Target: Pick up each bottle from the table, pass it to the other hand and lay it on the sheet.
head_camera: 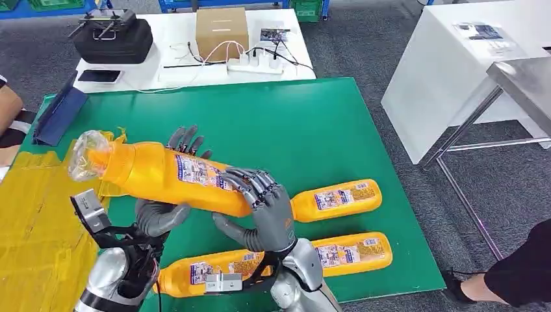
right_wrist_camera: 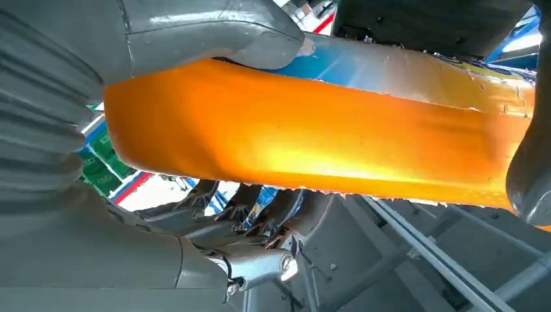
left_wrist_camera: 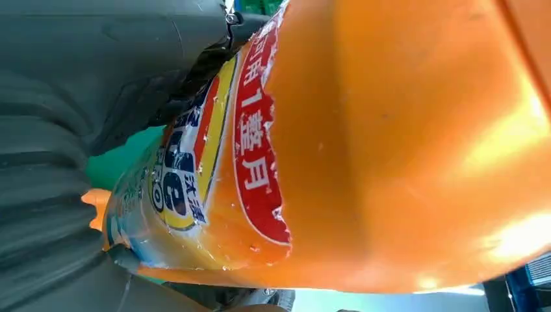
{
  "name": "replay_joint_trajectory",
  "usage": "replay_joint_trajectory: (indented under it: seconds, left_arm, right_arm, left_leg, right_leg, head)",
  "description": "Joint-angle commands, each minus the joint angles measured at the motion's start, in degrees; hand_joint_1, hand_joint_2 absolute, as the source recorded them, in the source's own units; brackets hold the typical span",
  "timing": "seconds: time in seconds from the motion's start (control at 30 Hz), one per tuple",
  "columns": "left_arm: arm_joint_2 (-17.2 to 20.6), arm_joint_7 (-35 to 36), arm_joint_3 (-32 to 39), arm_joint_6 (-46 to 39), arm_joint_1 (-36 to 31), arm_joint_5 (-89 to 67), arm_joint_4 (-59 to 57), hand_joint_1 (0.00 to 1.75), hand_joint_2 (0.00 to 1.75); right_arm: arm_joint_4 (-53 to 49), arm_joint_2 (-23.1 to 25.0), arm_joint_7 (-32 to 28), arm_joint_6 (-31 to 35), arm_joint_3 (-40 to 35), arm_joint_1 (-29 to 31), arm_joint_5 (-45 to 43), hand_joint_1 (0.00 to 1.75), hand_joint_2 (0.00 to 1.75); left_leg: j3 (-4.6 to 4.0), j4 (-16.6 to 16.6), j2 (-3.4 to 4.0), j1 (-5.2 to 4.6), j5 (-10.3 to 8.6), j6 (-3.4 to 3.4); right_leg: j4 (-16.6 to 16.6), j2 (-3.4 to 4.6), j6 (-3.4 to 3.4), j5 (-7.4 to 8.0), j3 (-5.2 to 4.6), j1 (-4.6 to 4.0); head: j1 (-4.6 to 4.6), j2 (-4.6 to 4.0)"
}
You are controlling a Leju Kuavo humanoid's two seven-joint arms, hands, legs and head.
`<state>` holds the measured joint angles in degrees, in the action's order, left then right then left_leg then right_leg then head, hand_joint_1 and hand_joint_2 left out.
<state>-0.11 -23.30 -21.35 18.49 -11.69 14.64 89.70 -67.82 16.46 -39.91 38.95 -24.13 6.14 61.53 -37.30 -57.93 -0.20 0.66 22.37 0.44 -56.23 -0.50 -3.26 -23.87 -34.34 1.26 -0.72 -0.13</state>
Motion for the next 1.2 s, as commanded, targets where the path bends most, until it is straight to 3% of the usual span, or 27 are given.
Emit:
replay_joint_trajectory:
  seconds: [0.03,1.2]
  left_arm:
    - [1.4,0.2,-2.6,0.3,-2.5,0.1,-3.5,0.00,1.75]
    - [1.4,0.2,-2.6,0.3,-2.5,0.1,-3.5,0.00,1.75]
  right_arm:
    - [3.4,-0.8,-0.1,1.1,-1.5,0.2,0.1,1.75,1.75]
    - [3.4,-0.8,-0.1,1.1,-1.5,0.2,0.1,1.75,1.75]
  left_leg:
    - [0.21,0.0,-0.06,0.03,0.04,0.00]
    - [0.12,0.0,-0.05,0.02,0.01,0.00]
  right_leg:
    - [0.1,-0.05,0.13,-0.06,0.24,-0.04]
    - [0.0,-0.04,0.08,-0.03,0.14,-0.03]
  head:
    - [0.00,0.00]
    - [0.00,0.00]
